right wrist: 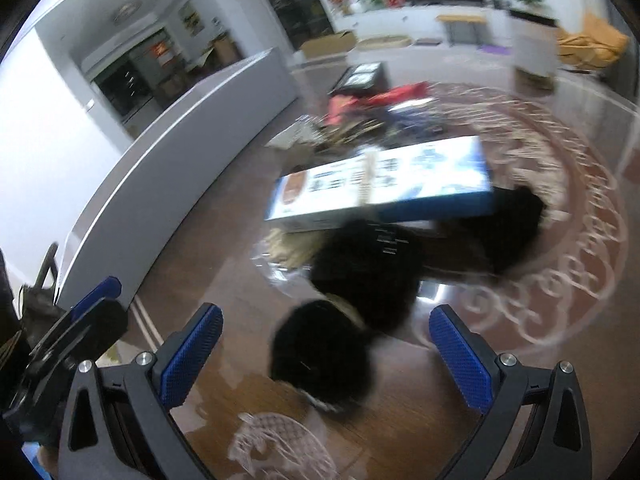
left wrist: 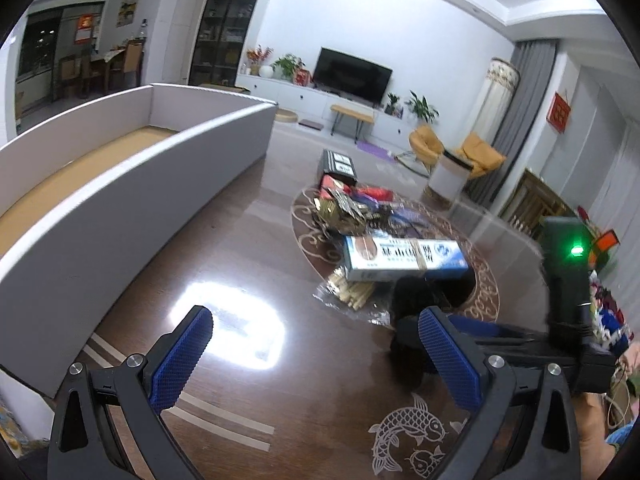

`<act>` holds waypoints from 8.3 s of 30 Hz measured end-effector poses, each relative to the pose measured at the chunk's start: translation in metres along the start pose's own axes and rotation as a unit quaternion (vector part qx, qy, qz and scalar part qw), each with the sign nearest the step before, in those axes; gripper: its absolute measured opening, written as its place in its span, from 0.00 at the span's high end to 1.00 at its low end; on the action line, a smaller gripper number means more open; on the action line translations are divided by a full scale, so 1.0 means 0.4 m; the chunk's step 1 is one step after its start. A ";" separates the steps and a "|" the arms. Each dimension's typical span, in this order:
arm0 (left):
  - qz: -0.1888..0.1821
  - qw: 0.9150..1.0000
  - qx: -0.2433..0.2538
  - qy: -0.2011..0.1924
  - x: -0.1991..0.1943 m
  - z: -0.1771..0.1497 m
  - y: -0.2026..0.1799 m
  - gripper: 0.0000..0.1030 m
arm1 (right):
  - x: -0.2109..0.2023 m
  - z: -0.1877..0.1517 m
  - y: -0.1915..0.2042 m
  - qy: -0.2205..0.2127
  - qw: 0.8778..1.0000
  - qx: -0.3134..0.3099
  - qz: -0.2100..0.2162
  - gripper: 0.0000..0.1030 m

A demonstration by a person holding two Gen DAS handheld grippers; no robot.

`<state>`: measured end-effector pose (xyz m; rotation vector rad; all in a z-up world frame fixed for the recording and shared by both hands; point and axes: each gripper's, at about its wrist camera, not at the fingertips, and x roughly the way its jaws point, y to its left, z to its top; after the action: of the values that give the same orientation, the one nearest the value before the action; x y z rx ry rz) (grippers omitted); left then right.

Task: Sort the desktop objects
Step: 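Lower the right tool onto the black knit hats and close on them, then lift the black hats with the right tool while the left tool reaches for the ointment box, then close the left tool on the white-and-blue ointment box and lift it, then carry both items into the enclosure and open both tools to drop them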

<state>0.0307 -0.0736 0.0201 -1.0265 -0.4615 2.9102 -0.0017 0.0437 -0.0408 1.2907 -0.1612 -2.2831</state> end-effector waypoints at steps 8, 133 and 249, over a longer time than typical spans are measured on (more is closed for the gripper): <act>0.020 0.998 -0.063 0.010 0.013 0.005 0.065 0.00 | 0.105 0.007 0.085 0.031 0.993 -0.090 -0.075 0.00; 0.148 0.974 0.048 0.167 0.314 0.024 0.024 0.00 | 0.018 -0.054 -0.105 -0.008 0.988 -0.113 -0.103 0.00; 0.273 0.938 0.125 0.173 0.108 0.278 0.588 0.15 | 0.421 0.208 0.760 0.067 0.888 -0.454 -0.027 0.33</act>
<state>-0.0534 -0.3233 0.0095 -1.8117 0.2472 2.9847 -0.0283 -0.3122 -0.0214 0.9128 0.8967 -1.8733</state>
